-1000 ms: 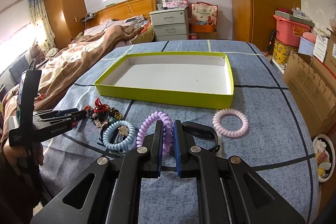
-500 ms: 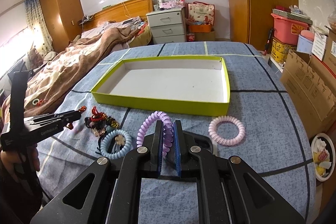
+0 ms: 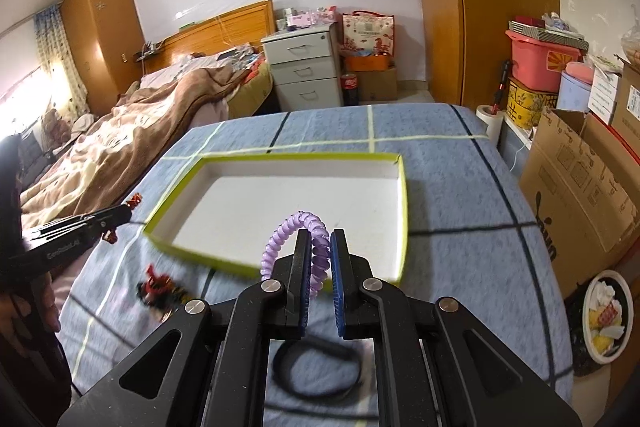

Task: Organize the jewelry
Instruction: 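Carry both items into the yellow box and open both tools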

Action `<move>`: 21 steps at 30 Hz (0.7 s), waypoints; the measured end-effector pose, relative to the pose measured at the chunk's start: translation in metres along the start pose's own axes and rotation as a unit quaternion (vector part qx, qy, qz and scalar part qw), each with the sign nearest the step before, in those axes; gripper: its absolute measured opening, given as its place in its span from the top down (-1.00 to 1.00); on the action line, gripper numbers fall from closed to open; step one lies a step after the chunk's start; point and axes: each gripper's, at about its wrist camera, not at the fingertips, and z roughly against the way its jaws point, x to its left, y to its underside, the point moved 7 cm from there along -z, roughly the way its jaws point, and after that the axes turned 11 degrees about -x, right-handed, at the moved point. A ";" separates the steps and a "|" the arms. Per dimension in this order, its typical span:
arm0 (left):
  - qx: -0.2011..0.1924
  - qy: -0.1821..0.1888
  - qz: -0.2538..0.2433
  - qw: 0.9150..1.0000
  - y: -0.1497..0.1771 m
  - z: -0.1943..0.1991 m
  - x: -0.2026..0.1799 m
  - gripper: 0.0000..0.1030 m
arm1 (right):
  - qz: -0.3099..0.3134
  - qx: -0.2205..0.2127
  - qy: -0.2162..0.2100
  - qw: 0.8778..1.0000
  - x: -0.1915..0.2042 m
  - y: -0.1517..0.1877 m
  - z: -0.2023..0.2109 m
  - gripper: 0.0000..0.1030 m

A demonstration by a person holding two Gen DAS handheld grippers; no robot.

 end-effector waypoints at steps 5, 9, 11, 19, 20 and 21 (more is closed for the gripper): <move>0.004 0.008 0.008 1.000 -0.013 -0.023 -0.005 0.76 | -0.008 0.015 0.003 1.000 -0.014 -0.010 -0.028 0.81; 0.016 0.009 0.005 1.000 -0.016 -0.044 -0.007 0.76 | -0.002 0.031 0.009 0.999 -0.022 -0.013 -0.051 0.81; 0.023 0.010 0.009 1.000 -0.016 -0.055 -0.006 0.76 | -0.003 0.040 0.008 0.999 -0.026 -0.013 -0.062 0.81; 0.056 0.010 -0.001 0.998 -0.008 -0.092 -0.014 0.76 | 0.008 0.077 0.011 0.997 -0.039 -0.011 -0.103 0.81; 0.061 0.008 0.001 0.998 -0.007 -0.096 -0.014 0.76 | 0.008 0.080 0.010 0.997 -0.040 -0.011 -0.105 0.81; 0.065 0.007 0.002 0.998 -0.005 -0.099 -0.013 0.76 | 0.008 0.081 0.010 0.997 -0.040 -0.010 -0.107 0.81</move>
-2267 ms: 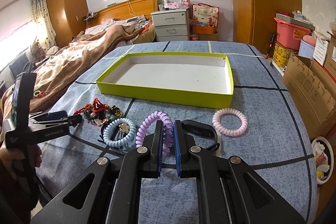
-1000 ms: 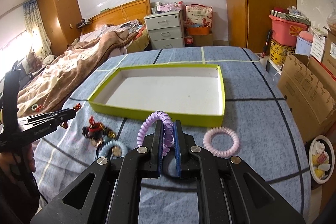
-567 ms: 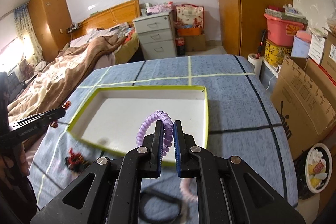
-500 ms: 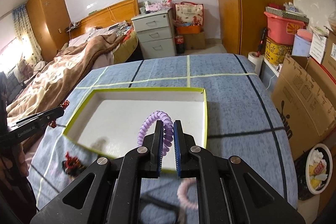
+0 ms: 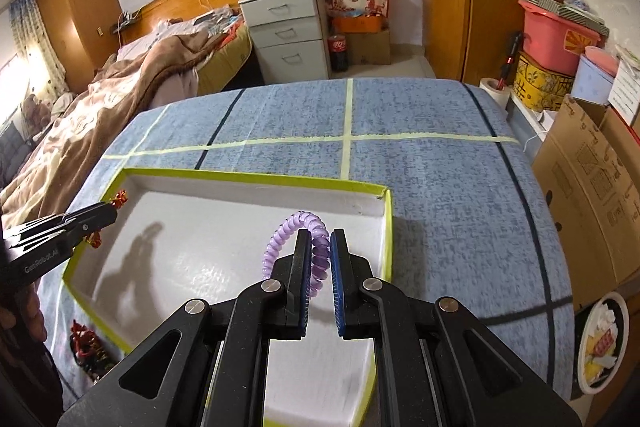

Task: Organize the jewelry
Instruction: 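Carry both items into the yellow box and open both tools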

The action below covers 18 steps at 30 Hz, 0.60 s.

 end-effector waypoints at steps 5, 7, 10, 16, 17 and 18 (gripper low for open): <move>0.011 -0.004 0.003 1.000 0.005 -0.009 0.001 0.76 | 0.009 0.007 0.005 1.000 -0.003 -0.002 -0.009 0.81; 0.018 -0.007 0.004 1.000 0.007 -0.013 0.001 0.76 | 0.014 0.010 0.007 1.000 -0.003 -0.002 -0.012 0.81; 0.018 -0.009 0.004 1.000 0.008 -0.014 0.001 0.76 | 0.019 0.013 0.012 1.000 -0.001 0.000 -0.015 0.81; 0.022 -0.011 0.005 1.000 0.008 -0.017 0.000 0.75 | 0.024 0.020 0.016 0.999 -0.002 0.002 -0.023 0.81; 0.022 -0.009 0.005 1.000 0.008 -0.018 0.000 0.75 | 0.025 0.021 0.017 0.999 -0.001 0.002 -0.023 0.81; 0.022 -0.009 0.006 1.000 0.008 -0.018 0.001 0.74 | 0.027 0.021 0.019 0.999 -0.001 0.002 -0.024 0.80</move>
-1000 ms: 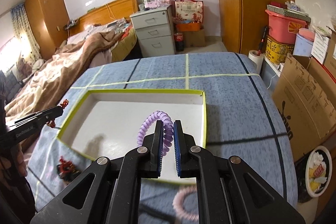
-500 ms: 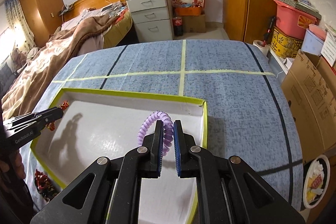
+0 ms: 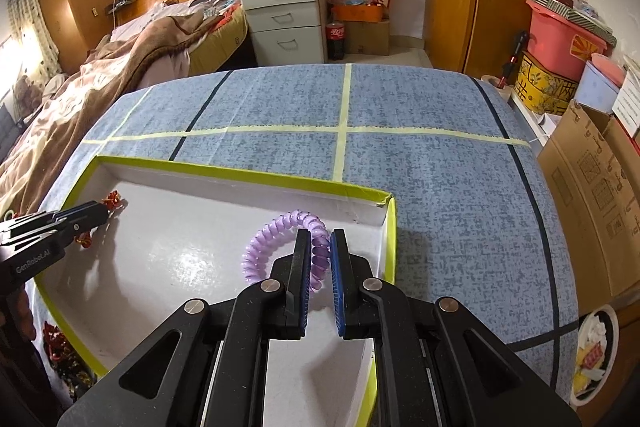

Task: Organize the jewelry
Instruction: 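Carry both items into the yellow box and open both tools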

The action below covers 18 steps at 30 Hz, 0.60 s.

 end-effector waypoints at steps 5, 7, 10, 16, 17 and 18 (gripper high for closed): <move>-0.002 0.002 0.006 1.000 -0.001 0.000 0.002 0.49 | 0.004 -0.003 0.003 1.000 0.003 0.000 -0.001 0.76; -0.003 0.004 0.008 1.000 -0.002 0.001 0.002 0.39 | 0.004 -0.004 0.003 1.000 0.003 0.001 0.000 0.71; -0.003 0.002 0.008 1.000 -0.003 0.002 0.002 0.28 | 0.003 -0.006 0.004 1.000 0.004 0.000 0.000 0.60; -0.011 0.007 0.012 1.000 -0.002 0.015 0.002 0.20 | -0.001 -0.020 -0.002 1.000 0.005 -0.003 0.013 0.32; -0.016 0.011 0.013 1.000 -0.002 0.020 0.002 0.14 | -0.004 -0.024 -0.005 1.000 0.005 -0.003 0.017 0.27; -0.020 0.013 0.015 1.000 -0.002 0.025 0.002 0.07 | -0.007 -0.028 -0.007 1.000 0.006 -0.003 0.021 0.26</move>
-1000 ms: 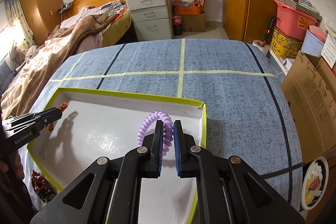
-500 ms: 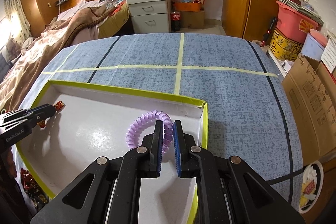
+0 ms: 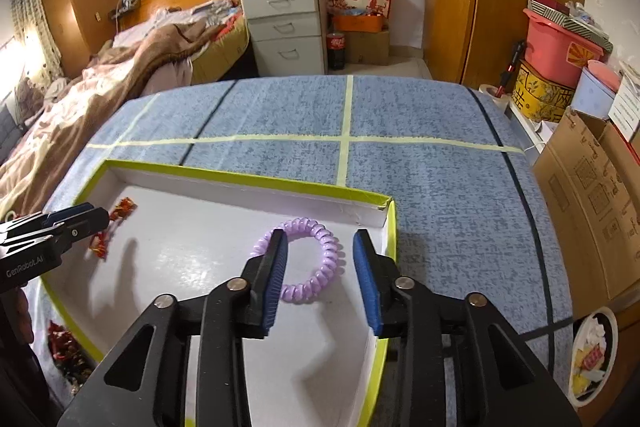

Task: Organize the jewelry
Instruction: 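Carry both items into the yellow box and open both tools, then grasp the pink spiral hair tie with the right tool while the left returns to the jewelry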

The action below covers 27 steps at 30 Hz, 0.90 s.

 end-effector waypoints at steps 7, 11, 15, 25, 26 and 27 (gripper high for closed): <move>-0.031 0.005 0.013 0.999 0.008 0.040 0.001 0.01 | -0.013 -0.031 -0.001 0.999 -0.002 0.006 0.041 0.25; -0.040 0.005 0.021 0.999 0.020 0.059 0.008 -0.05 | -0.011 -0.041 0.010 0.999 -0.004 0.016 0.063 0.25; -0.052 -0.010 0.023 0.998 0.032 0.077 0.014 -0.05 | -0.026 -0.044 0.012 0.999 -0.011 0.031 0.082 0.25; -0.071 0.000 0.027 0.997 0.052 0.109 0.021 -0.15 | -0.032 -0.014 0.039 0.999 -0.027 0.076 0.100 0.23; -0.072 -0.003 0.026 0.997 0.054 0.110 0.022 -0.15 | -0.035 -0.009 0.040 0.999 -0.029 0.081 0.100 0.21; -0.071 -0.003 0.028 0.997 0.055 0.111 0.023 -0.16 | -0.036 -0.007 0.040 0.999 -0.029 0.083 0.100 0.13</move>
